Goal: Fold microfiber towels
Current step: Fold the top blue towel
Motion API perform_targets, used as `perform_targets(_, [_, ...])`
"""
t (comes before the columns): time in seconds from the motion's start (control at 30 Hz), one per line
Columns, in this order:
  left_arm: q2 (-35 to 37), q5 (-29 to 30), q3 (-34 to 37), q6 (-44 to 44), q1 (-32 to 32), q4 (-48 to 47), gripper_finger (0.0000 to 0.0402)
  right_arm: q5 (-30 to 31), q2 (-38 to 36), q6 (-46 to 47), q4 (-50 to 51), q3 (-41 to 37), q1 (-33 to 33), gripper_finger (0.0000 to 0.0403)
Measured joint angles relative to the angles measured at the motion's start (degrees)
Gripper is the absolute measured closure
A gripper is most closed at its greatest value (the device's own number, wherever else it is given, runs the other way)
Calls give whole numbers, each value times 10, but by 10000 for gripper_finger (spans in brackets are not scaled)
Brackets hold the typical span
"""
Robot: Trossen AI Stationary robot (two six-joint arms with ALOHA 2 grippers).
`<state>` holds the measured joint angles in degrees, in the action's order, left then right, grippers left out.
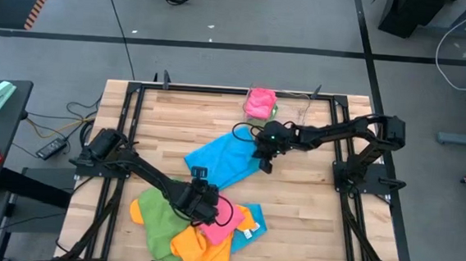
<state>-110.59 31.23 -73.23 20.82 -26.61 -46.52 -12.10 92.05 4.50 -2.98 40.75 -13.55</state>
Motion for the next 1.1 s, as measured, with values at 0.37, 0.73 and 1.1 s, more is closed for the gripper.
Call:
perform_targets(0.37, [0, 0, 0, -5, 1, -1, 294, -12, -51, -15, 75, 1, 4, 400])
perform_targets(0.73, [0, 0, 0, -35, 1, -20, 294, -28, -63, 40, 153, 1, 7, 401])
perform_targets(1.1, [0, 0, 0, -20, 1, -18, 294, 31, -6, 56, 169, 0, 14, 401])
